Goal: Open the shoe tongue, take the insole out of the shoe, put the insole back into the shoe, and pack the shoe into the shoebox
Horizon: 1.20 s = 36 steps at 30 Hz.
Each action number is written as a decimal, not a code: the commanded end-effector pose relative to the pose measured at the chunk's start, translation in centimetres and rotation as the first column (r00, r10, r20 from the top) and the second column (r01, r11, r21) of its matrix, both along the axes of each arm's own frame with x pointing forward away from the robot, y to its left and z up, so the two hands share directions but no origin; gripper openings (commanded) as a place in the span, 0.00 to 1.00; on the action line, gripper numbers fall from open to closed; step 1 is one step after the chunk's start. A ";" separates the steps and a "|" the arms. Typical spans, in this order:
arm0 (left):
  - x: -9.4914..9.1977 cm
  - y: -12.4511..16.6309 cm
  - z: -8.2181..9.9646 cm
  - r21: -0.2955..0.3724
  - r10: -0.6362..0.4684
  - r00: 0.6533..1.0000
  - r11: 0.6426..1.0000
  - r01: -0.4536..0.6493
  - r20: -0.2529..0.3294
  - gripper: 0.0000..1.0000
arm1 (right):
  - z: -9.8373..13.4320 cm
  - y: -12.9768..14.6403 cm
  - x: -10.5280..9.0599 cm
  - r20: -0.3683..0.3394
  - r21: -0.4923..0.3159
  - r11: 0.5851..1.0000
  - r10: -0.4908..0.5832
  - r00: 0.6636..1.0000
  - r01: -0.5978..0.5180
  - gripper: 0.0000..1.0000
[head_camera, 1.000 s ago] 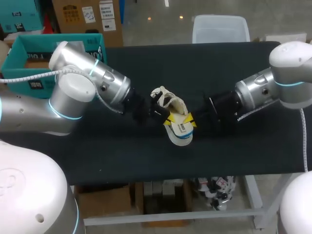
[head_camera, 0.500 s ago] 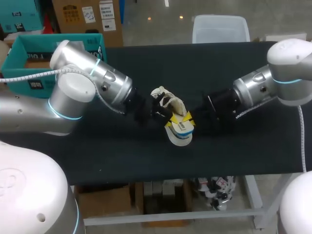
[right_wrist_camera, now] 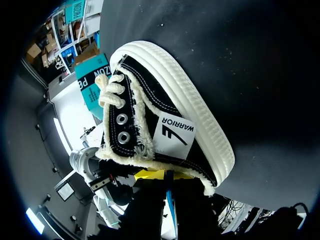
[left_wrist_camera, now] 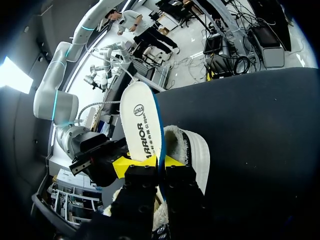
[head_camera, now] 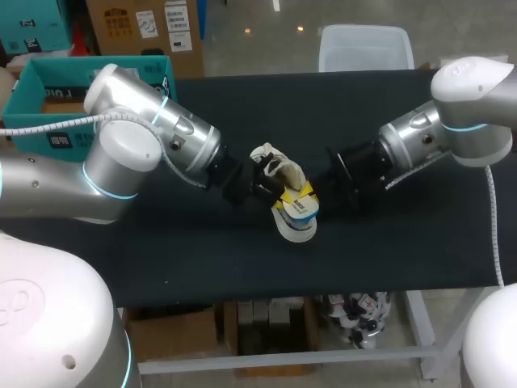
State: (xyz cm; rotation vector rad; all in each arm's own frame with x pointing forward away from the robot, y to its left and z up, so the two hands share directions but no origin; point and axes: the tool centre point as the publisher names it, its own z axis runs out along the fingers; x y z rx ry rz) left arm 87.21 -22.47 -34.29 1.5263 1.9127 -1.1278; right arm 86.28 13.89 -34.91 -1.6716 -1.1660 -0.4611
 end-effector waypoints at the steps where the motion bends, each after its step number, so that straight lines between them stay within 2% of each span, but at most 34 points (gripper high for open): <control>1: 0.2 -0.4 -0.6 0.002 0.024 1.000 1.000 -0.024 0.006 0.00 | -0.7 0.4 1.0 -0.022 -0.007 1.000 -0.001 1.000 0.001 0.00; 12: 1.0 -0.3 -1.3 0.001 0.047 0.999 0.999 -0.047 -0.009 0.00 | -0.9 0.0 0.6 -0.043 -0.017 0.999 -0.029 0.999 0.028 0.00; 14: 0.9 -0.2 -1.2 -0.003 0.047 0.999 0.999 -0.047 -0.011 0.00 | -0.5 -0.1 0.2 -0.036 -0.011 0.999 -0.035 0.999 0.035 0.42; 15: 0.8 -0.1 -1.1 -0.007 0.047 0.999 0.999 -0.047 -0.011 0.00 | -0.4 -0.2 0.1 -0.030 -0.012 0.999 -0.040 0.999 0.040 0.60; 16: 0.8 0.0 -1.0 -0.010 0.047 0.999 0.999 -0.047 -0.012 0.00 | -0.2 -0.3 -0.2 -0.025 -0.009 0.999 -0.041 0.999 0.041 0.73; 17: 0.7 0.0 -1.0 -0.011 0.047 0.999 0.999 -0.047 -0.012 0.00 | 0.0 -0.5 -0.5 -0.019 -0.009 0.999 -0.044 0.999 0.044 0.76; 20: 0.7 0.1 -0.8 -0.015 0.048 0.999 0.999 -0.048 -0.009 0.00 | 0.1 -1.3 -1.1 -0.014 0.005 0.998 -0.064 0.998 0.064 0.69; 23: 0.6 0.2 -0.8 -0.017 0.049 0.999 0.999 -0.050 -0.007 0.00 | 0.0 -1.9 -1.4 -0.014 0.023 0.997 -0.072 0.997 0.072 0.49; 35: 0.4 -0.1 -1.0 -0.016 0.045 0.999 0.999 -0.045 -0.009 0.00 | -0.2 -1.5 -1.5 -0.011 0.061 0.997 -0.042 0.999 0.043 0.16; 36: 0.4 -0.1 -1.0 -0.016 0.045 0.999 0.999 -0.046 -0.009 0.00 | -0.2 -1.5 -1.5 -0.008 0.066 0.997 -0.041 0.999 0.041 0.08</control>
